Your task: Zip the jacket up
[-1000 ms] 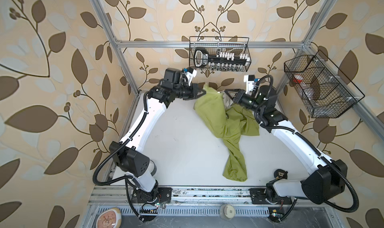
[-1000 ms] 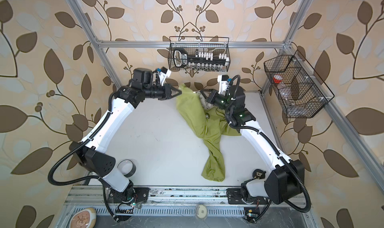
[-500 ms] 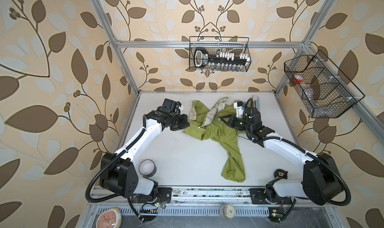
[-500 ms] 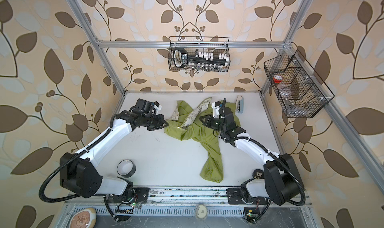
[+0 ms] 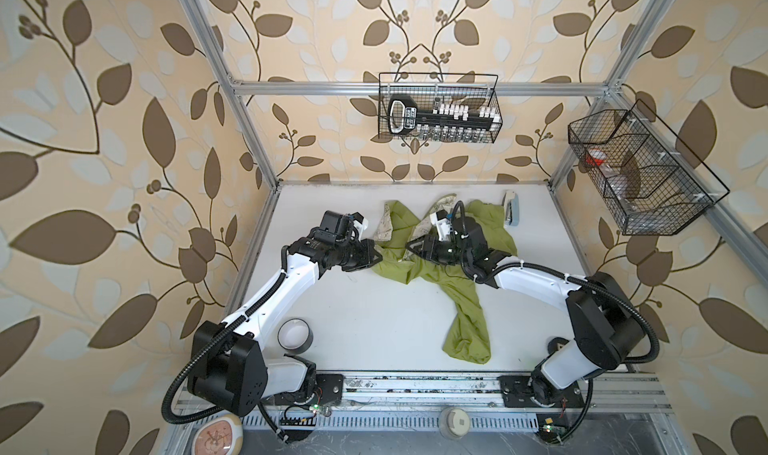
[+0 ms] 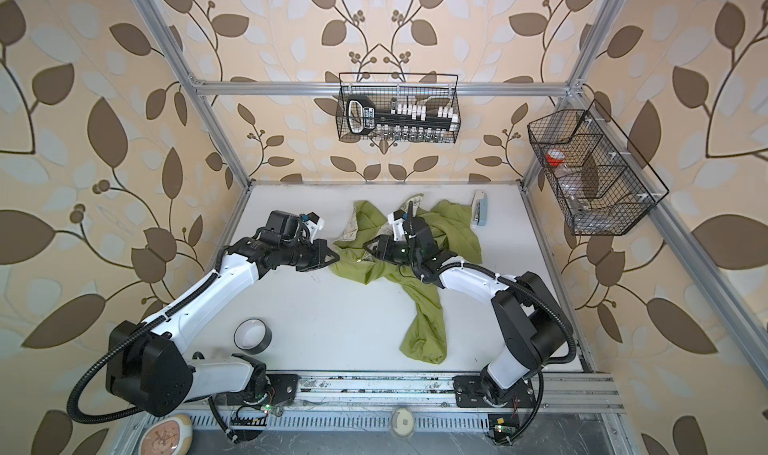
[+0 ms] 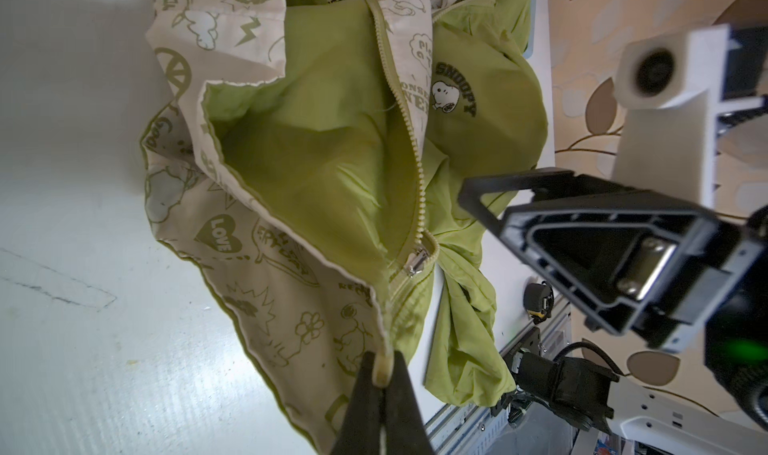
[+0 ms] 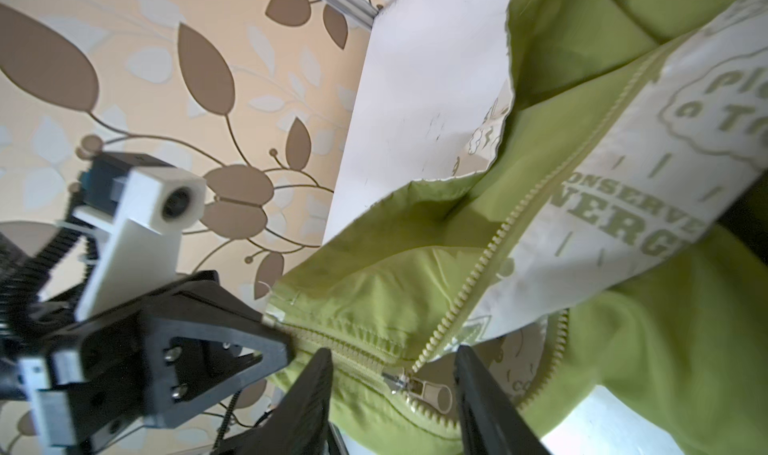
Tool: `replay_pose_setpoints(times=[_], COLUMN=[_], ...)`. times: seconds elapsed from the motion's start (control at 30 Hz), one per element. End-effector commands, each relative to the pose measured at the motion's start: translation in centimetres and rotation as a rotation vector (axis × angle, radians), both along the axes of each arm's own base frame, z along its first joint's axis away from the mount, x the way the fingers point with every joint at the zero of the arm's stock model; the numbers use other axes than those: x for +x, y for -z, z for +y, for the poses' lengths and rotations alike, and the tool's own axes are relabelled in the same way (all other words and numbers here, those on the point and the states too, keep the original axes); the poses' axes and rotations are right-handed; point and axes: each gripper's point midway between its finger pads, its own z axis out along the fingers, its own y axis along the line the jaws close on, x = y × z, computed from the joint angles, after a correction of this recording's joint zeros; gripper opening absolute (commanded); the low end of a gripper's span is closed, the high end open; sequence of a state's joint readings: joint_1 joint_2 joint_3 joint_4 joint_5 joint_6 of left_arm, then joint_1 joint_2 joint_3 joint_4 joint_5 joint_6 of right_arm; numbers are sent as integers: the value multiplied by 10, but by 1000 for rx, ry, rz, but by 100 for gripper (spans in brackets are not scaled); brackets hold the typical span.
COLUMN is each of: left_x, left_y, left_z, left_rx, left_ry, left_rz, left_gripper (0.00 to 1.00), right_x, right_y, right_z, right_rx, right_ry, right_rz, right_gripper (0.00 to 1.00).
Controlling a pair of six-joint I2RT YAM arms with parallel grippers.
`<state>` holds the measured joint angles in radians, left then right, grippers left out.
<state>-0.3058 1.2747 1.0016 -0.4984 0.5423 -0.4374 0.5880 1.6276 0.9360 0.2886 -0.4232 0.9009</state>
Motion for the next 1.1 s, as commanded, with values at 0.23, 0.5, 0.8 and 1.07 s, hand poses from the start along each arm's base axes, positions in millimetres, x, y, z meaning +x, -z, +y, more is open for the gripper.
replay_pose_setpoints(times=[0.23,0.5,0.8,1.07], left_x=[-6,-24,-15,-6], left_y=[10,84,61,67], left_z=[-13,-24,-33,-45], left_rx=[-159,-258,-373,-401], left_ry=[2,-18,-15,17], left_rz=[23,175,64,75], left_gripper=[18,43,47,47], right_x=[2,-8,-20,-30], right_y=[22,54,65,75], right_z=[8,3,3,3], right_rx=[54,63,52,58], right_ry=[16,27,22,22], right_rz=[51,114,132,152], right_gripper=[55,54,53,53])
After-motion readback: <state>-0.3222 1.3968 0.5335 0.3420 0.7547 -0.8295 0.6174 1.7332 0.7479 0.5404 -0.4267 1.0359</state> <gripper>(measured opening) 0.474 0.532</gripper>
